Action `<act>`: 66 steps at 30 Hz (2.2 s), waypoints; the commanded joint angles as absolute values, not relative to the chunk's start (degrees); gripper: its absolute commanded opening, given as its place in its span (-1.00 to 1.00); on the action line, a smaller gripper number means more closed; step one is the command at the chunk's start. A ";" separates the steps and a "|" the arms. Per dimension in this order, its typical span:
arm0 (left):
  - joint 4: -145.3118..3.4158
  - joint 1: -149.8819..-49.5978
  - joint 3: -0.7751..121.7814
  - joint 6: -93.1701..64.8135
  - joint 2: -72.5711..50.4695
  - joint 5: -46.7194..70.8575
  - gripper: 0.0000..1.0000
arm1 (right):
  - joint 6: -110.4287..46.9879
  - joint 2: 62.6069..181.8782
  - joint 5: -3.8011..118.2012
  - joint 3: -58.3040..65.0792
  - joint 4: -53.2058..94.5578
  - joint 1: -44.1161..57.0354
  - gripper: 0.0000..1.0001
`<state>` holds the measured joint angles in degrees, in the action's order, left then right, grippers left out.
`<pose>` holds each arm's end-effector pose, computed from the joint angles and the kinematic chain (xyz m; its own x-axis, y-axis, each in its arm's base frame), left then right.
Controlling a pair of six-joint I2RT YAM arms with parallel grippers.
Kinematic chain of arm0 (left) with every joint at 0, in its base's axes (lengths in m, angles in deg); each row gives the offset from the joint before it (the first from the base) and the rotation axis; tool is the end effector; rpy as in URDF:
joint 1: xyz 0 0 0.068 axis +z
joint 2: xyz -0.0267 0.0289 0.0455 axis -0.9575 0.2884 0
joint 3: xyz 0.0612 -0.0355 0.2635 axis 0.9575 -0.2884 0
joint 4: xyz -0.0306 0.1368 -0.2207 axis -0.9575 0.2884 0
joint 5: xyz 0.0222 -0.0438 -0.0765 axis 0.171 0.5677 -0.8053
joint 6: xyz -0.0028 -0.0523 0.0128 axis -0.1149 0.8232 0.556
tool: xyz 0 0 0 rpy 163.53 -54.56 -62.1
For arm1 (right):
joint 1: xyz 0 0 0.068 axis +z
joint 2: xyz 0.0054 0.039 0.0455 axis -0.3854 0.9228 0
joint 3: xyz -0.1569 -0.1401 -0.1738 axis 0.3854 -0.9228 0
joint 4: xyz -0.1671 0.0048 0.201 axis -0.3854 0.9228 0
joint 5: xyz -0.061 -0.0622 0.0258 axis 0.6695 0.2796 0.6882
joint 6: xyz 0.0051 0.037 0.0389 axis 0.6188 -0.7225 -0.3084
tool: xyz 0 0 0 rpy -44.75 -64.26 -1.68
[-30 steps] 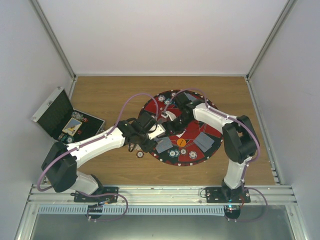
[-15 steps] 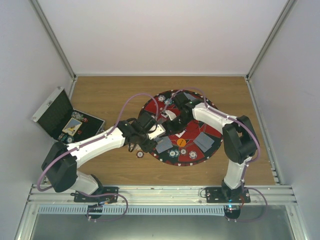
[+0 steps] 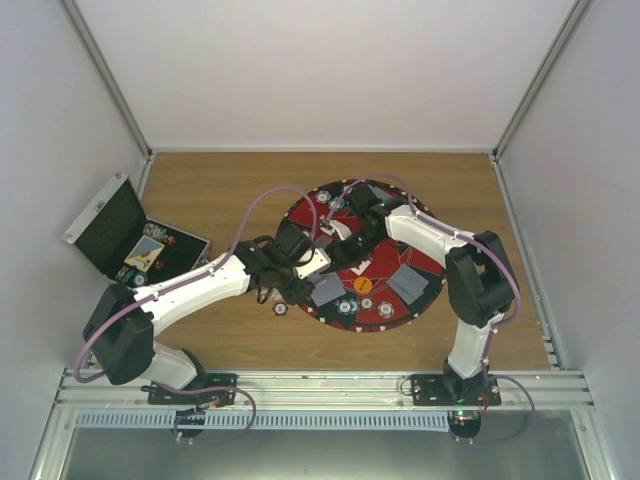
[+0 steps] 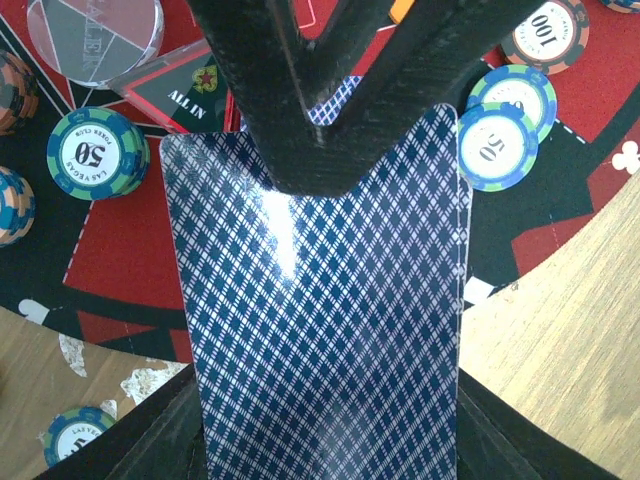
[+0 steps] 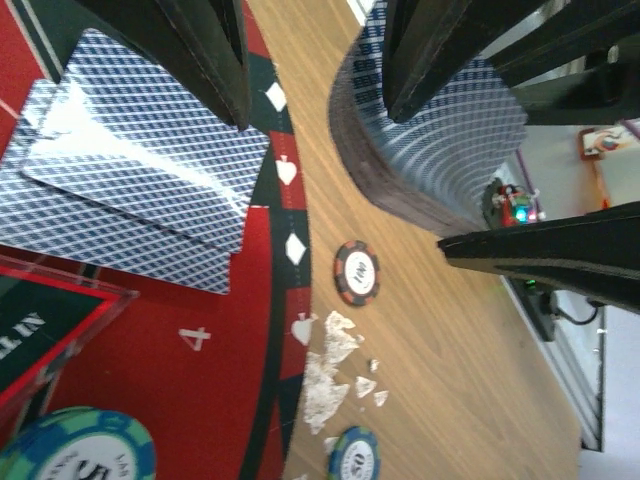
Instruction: Distribute texas hold em gaming equipment
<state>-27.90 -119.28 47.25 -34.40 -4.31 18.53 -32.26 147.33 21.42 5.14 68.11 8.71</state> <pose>0.1938 -0.2027 0.2349 -0.5082 0.7433 -0.4350 0.8146 0.5788 0.0373 0.2945 0.2082 0.2045 -0.8899 -0.4339 -0.1406 -0.4015 0.5989 0.6929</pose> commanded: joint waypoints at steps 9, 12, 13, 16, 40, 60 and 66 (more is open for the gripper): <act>-30.49 -119.82 47.67 -34.90 -5.22 19.04 0.08 | -29.73 145.76 14.11 4.83 69.01 8.80 -0.96; -30.43 -119.74 47.58 -34.95 -5.33 19.11 0.08 | -30.05 145.48 16.70 4.83 69.41 8.80 -0.99; -30.42 -119.79 47.53 -34.94 -5.41 19.10 0.08 | -30.23 145.37 17.68 4.77 69.58 8.70 -0.99; -30.39 -119.76 47.48 -34.90 -5.57 19.20 0.08 | -30.36 145.08 20.53 4.87 70.14 8.52 -0.99; -30.52 -119.82 46.88 -34.81 -6.21 19.37 0.08 | -32.88 143.30 17.17 4.00 69.52 7.11 -0.99; -30.88 -119.82 45.91 -34.78 -6.67 18.95 0.08 | -60.82 131.63 64.91 3.86 85.88 -3.85 -0.99; -31.28 -119.82 45.68 -34.79 -6.49 18.21 0.08 | -69.21 134.87 72.12 6.61 88.14 -0.03 -0.99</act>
<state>-28.73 -119.35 46.22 -34.38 -5.09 19.12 -60.85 132.84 63.32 3.83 84.98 -2.24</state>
